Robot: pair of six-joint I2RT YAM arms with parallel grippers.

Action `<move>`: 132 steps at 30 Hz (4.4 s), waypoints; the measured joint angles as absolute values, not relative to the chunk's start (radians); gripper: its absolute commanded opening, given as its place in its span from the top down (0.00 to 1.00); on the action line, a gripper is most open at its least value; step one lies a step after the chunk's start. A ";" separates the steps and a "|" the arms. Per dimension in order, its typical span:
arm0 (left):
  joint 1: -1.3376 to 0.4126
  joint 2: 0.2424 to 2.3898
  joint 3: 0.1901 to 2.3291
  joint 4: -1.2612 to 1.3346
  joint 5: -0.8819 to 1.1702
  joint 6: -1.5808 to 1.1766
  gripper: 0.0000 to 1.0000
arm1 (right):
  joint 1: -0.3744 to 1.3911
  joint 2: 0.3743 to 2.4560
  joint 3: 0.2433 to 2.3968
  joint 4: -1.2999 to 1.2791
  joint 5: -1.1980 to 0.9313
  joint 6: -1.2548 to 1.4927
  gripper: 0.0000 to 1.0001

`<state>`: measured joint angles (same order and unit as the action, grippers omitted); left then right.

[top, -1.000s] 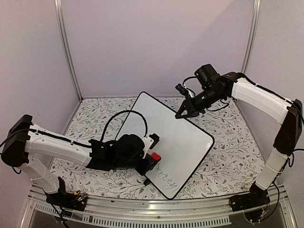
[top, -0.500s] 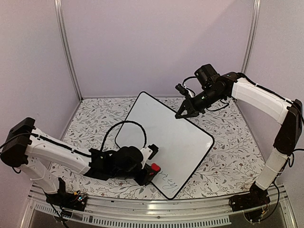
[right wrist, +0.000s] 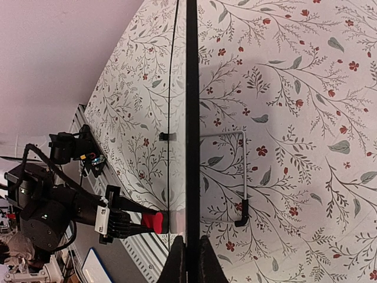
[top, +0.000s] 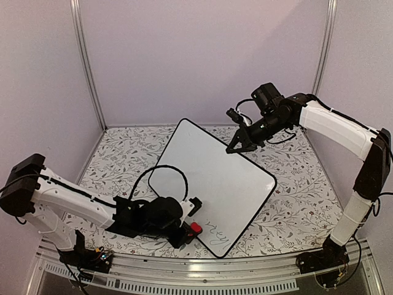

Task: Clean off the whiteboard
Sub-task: Erase the center of the whiteboard.

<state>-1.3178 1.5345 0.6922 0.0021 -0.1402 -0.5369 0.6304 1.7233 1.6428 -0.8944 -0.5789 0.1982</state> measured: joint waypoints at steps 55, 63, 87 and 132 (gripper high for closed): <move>-1.314 1.539 0.714 0.035 -0.127 -0.461 1.00 | 0.633 1.724 1.644 -0.894 -0.578 0.198 1.00; -1.322 1.524 0.682 0.003 -0.125 -0.480 1.00 | 0.634 1.724 1.645 -0.893 -0.579 0.198 1.00; -1.320 1.572 0.830 -0.066 -0.305 -0.395 1.00 | 0.633 1.724 1.645 -0.894 -0.575 0.197 1.00; -1.322 1.584 0.863 -0.066 -0.245 -0.364 1.00 | 0.633 1.724 1.645 -0.893 -0.576 0.194 1.00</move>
